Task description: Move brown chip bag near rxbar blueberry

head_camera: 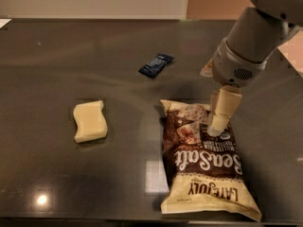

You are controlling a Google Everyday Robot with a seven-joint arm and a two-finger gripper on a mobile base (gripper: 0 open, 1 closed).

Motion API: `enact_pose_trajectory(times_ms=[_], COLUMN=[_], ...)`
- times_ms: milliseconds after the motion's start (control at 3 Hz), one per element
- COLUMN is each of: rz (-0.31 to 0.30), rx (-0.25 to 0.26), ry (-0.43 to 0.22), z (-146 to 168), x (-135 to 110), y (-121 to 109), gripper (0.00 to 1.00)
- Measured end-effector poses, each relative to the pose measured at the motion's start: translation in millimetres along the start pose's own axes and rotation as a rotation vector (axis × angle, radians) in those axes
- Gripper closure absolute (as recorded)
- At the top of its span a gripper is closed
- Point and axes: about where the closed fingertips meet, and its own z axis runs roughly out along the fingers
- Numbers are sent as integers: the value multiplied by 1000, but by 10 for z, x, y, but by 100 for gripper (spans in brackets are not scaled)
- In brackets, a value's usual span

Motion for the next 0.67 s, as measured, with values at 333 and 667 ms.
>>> enact_pose_trajectory(times_ms=[333, 667], rz=[-21, -30], rx=[-33, -49], ry=[7, 29], z=[171, 289], x=[-64, -44], y=[29, 90], gripper=[0, 0])
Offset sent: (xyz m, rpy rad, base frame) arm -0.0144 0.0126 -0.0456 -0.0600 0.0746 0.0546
